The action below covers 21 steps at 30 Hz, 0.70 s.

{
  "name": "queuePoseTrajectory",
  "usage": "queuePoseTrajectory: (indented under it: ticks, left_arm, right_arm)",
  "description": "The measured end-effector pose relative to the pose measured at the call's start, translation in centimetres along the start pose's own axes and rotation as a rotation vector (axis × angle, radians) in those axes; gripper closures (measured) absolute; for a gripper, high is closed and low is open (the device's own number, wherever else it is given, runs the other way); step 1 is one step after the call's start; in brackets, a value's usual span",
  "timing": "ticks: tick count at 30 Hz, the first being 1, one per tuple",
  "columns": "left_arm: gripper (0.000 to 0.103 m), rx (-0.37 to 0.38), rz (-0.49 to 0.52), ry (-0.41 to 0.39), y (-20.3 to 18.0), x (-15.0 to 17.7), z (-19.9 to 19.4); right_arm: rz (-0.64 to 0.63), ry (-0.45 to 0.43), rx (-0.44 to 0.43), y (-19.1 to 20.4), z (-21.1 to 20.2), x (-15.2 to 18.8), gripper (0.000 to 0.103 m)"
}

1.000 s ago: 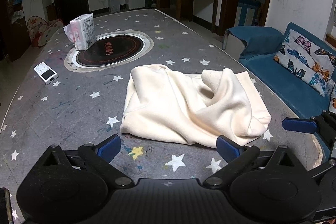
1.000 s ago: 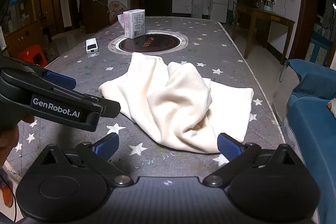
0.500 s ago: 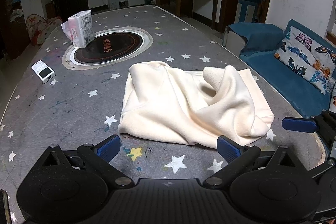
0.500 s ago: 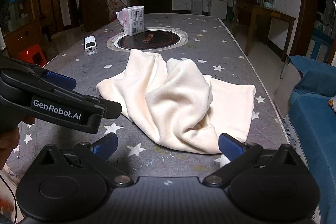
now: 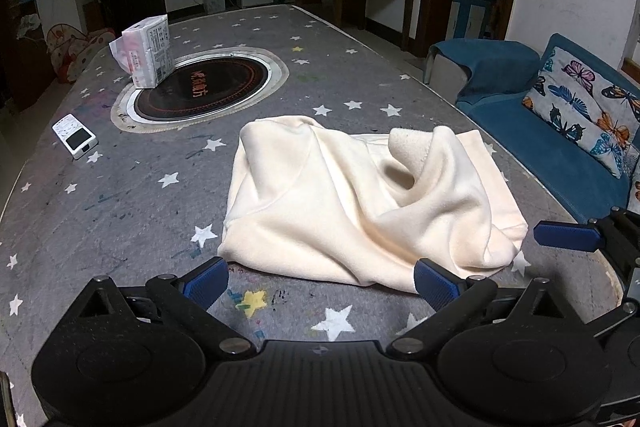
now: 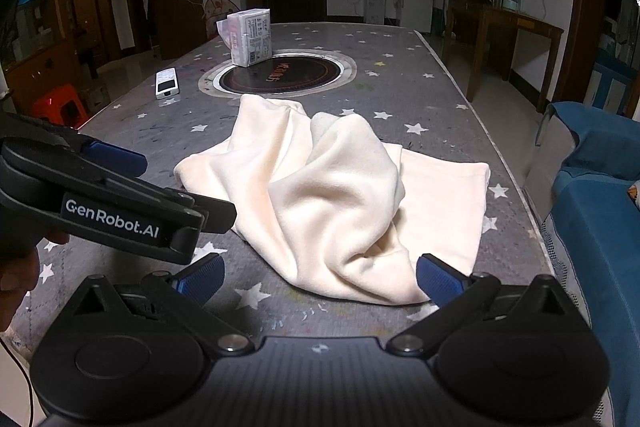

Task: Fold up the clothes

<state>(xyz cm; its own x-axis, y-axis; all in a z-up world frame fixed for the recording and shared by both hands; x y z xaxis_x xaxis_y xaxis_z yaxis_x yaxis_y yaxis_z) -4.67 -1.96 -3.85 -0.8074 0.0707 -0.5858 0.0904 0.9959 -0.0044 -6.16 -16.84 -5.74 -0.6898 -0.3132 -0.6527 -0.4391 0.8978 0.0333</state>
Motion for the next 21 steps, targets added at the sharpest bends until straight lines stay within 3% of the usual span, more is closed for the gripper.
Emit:
queuePoseTrajectory:
  ticks: [21]
  left_arm:
    - [0.002, -0.013, 0.001, 0.011, 1.0, -2.3, 1.4]
  right_arm:
    - [-0.002, 0.004, -0.014, -0.8, 1.3, -1.8, 0.000]
Point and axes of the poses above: each gripper's, at about its wrist camera, not at the fingertips, and z roughly the way its jaws point, y to its left, x to its underside, the point moved 3 cm from there along z, roughly the way its jaws point, and after that the axes turned 7 degrees about y, right-handed, at the moved point
